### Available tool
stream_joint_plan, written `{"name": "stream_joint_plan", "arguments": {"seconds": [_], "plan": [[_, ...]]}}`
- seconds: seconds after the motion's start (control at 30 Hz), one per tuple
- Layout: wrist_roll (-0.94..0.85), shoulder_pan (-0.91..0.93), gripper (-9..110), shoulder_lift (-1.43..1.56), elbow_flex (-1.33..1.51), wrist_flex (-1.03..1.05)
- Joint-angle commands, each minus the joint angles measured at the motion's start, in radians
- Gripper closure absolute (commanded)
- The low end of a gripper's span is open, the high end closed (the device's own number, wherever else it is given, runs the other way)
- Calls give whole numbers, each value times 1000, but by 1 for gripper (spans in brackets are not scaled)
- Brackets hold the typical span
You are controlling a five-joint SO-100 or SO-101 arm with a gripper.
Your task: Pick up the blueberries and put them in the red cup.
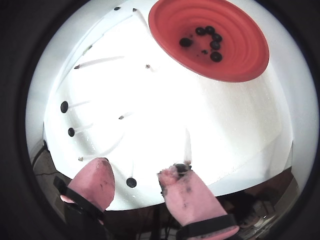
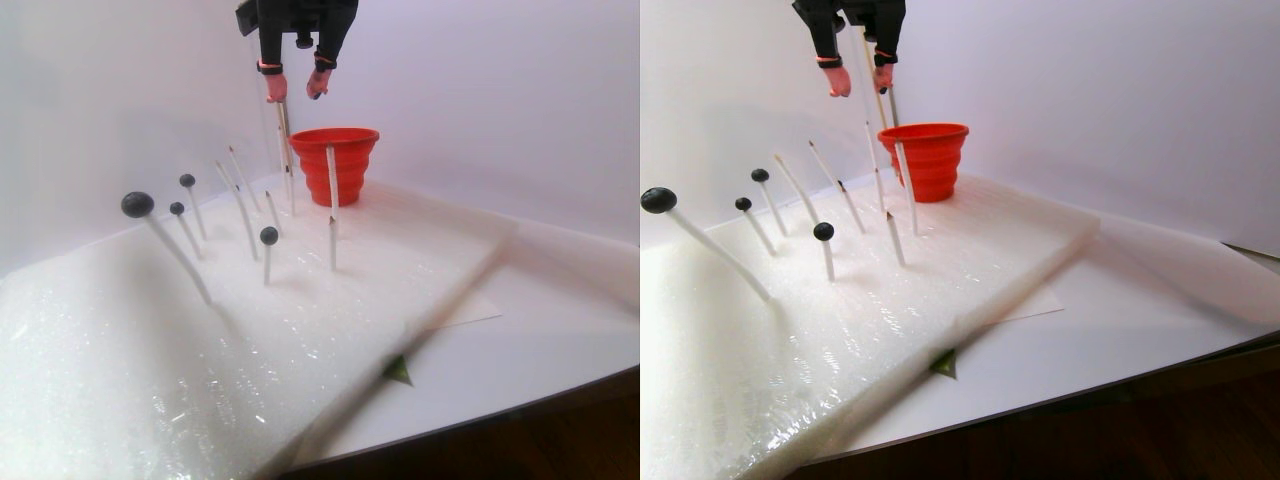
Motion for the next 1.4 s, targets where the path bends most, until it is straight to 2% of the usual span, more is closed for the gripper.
{"name": "stream_joint_plan", "arguments": {"seconds": [0.0,0.77,1.37], "plan": [[11,-11,84,127,2,14],[40,-28,84,213,169,77],[32,-31,84,209,307,18]]}}
